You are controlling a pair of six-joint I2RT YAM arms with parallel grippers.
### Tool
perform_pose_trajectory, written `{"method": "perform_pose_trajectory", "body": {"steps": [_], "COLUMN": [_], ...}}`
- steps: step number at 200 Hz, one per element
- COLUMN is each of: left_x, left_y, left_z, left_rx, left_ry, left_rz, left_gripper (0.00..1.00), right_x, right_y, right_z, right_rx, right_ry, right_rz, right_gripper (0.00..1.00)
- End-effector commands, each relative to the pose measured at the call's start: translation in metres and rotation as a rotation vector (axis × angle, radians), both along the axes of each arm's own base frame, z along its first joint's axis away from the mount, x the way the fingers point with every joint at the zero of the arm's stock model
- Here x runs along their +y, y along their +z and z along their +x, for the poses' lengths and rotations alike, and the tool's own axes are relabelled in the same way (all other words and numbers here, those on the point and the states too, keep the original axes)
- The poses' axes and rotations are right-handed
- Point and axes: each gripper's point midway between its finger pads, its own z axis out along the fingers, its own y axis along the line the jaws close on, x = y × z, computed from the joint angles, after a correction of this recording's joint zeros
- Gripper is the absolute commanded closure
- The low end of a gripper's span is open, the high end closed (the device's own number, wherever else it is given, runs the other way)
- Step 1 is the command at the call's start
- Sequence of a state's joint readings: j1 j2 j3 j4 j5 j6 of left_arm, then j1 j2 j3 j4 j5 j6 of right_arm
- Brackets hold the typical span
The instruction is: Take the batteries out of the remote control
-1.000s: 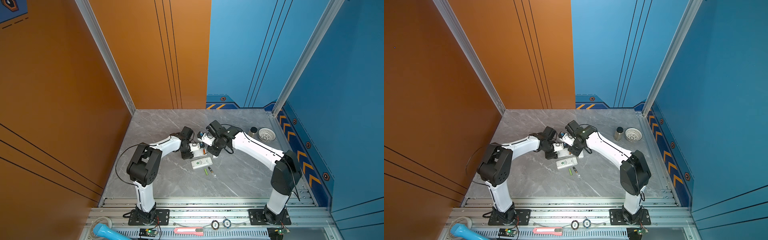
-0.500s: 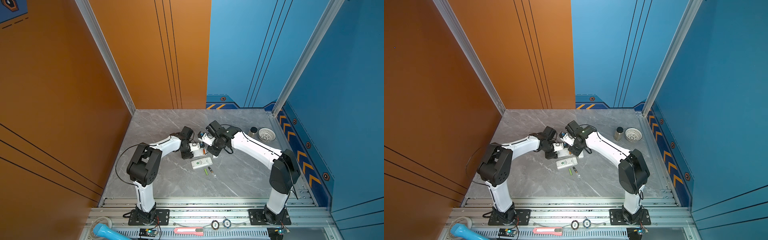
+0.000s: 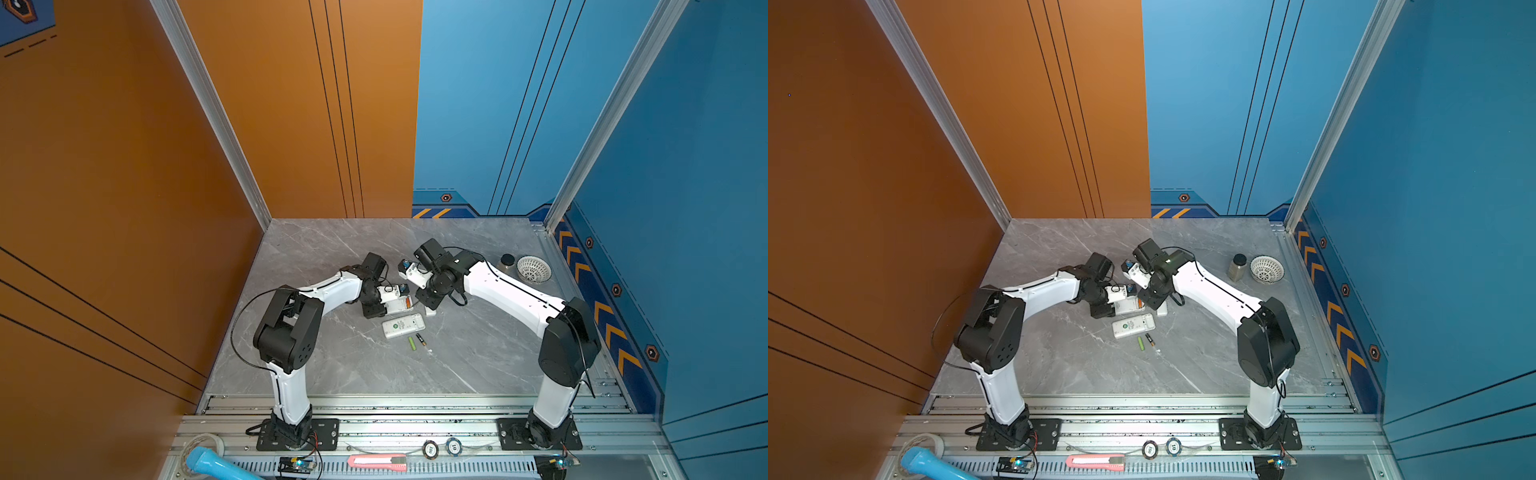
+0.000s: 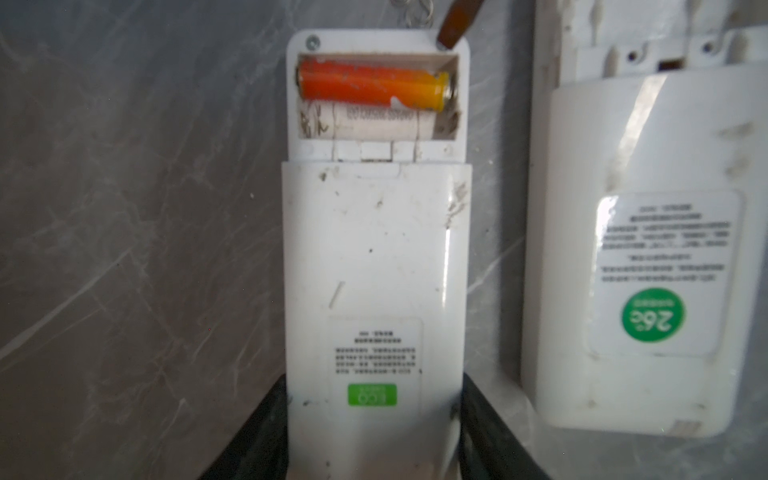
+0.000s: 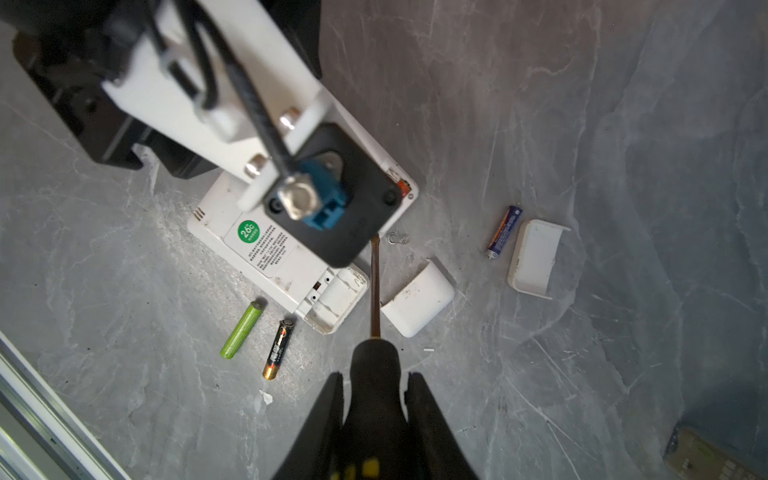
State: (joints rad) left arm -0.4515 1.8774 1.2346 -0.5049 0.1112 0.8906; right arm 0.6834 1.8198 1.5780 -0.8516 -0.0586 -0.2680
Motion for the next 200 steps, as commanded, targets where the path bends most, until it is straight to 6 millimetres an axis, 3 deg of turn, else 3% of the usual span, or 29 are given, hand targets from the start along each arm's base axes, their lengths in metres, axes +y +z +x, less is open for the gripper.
{"method": "perform_pose_trajectory", "body": {"steps": [1, 94, 200], "left_x": [0.0, -0.001, -0.002], "left_y": [0.007, 0.007, 0.008], "left_z": [0.003, 0.002, 0.002], "left_rx": [0.0, -0.002, -0.001], "left_ry": [0.015, 0.016, 0.022], "left_rz": [-0.009, -0.007, -0.008], "left_gripper": [1.0, 1.0, 1.0], "right_x": [0.003, 0.013, 0.012], "right_y": [0.005, 0.014, 0.001], "right_z": [0.009, 0.0, 0.0], "right_rx": [-0.008, -0.001, 0.016], "right_ry": [-0.03, -0.005, -0.013], "right_rz": [0.03, 0.072, 0.04], "right_gripper": [1.0, 1.0, 1.0]}}
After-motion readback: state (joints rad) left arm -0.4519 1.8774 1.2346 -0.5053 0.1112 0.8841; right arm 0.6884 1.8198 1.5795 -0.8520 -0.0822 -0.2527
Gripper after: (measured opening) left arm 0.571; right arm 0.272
